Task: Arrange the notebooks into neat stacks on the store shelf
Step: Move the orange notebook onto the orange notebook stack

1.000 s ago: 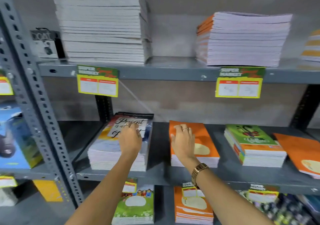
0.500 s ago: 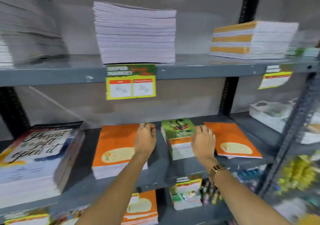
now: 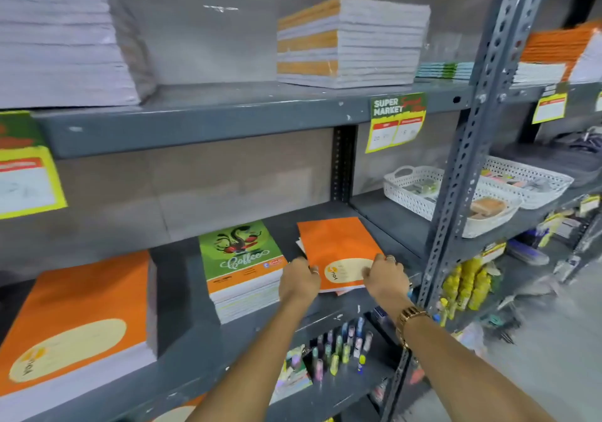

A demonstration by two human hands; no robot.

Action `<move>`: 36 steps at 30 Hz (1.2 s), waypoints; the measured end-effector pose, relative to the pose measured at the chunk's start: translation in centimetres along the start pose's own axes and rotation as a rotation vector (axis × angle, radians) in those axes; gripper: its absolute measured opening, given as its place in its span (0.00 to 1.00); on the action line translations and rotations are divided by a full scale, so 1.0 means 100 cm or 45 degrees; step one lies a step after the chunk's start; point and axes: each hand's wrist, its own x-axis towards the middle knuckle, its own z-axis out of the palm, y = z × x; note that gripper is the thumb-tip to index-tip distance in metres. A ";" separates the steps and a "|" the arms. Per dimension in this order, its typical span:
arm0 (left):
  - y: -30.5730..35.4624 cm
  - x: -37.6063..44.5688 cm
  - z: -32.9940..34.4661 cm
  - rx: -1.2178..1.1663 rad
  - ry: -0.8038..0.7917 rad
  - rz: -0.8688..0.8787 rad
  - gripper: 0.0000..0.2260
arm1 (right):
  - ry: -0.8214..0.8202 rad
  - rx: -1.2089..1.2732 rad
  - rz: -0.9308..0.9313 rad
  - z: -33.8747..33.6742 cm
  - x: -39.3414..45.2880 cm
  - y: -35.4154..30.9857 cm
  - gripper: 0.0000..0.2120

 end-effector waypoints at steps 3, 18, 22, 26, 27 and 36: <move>0.006 0.000 0.021 0.123 -0.101 -0.189 0.12 | -0.102 0.064 0.120 0.000 0.012 0.013 0.27; 0.018 0.015 0.017 -0.461 0.088 -0.496 0.03 | 0.088 0.649 0.206 -0.020 0.018 -0.007 0.15; 0.006 0.011 -0.006 -0.502 0.211 -0.395 0.12 | 0.156 0.699 0.129 -0.030 0.003 -0.034 0.17; -0.009 0.005 -0.051 -0.524 0.329 -0.342 0.14 | 0.175 0.798 0.072 -0.034 -0.014 -0.075 0.16; -0.014 0.002 -0.063 -0.536 0.363 -0.332 0.14 | 0.171 0.820 0.064 -0.034 -0.019 -0.086 0.15; -0.095 -0.039 -0.174 -0.402 0.596 -0.385 0.05 | -0.040 0.933 -0.038 -0.006 -0.087 -0.200 0.16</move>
